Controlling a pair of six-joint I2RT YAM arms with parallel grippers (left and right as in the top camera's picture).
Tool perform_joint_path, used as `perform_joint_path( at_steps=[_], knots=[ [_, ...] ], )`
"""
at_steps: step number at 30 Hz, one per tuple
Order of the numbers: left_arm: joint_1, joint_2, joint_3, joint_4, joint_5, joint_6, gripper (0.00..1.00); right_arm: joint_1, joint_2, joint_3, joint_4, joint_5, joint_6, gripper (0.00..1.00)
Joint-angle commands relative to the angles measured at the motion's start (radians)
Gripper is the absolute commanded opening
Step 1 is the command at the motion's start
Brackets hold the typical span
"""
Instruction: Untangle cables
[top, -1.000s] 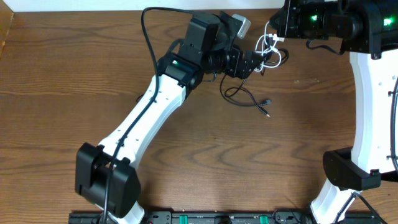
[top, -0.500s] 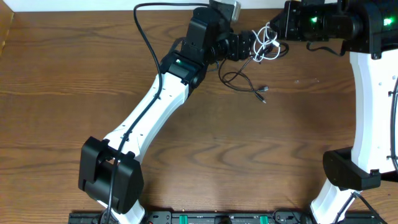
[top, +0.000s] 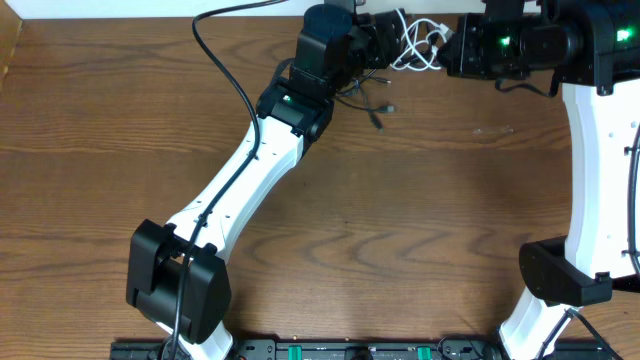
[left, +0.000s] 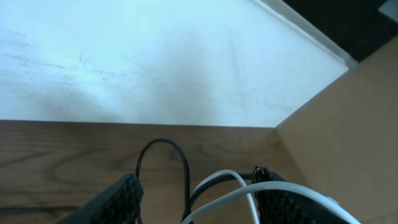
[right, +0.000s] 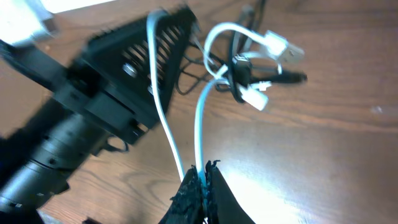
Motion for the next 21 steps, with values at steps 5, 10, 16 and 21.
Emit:
perform_joint_path(
  at_steps=[5, 10, 16, 21],
  knots=[
    [0.050, -0.053, -0.004, 0.009, -0.066, -0.038, 0.62, -0.010, -0.013, -0.054, -0.042, 0.103, -0.004, 0.01],
    [0.091, -0.138, -0.004, -0.096, -0.145, -0.024, 0.62, -0.010, -0.013, -0.152, -0.031, 0.148, -0.005, 0.01],
    [0.119, -0.234, -0.004, -0.227, -0.241, 0.043, 0.62, -0.010, -0.013, -0.261, -0.001, 0.171, -0.004, 0.01],
    [0.121, -0.274, -0.004, -0.321, -0.160, 0.080, 0.63, -0.008, -0.013, -0.294, 0.022, 0.160, -0.009, 0.01]
  ],
)
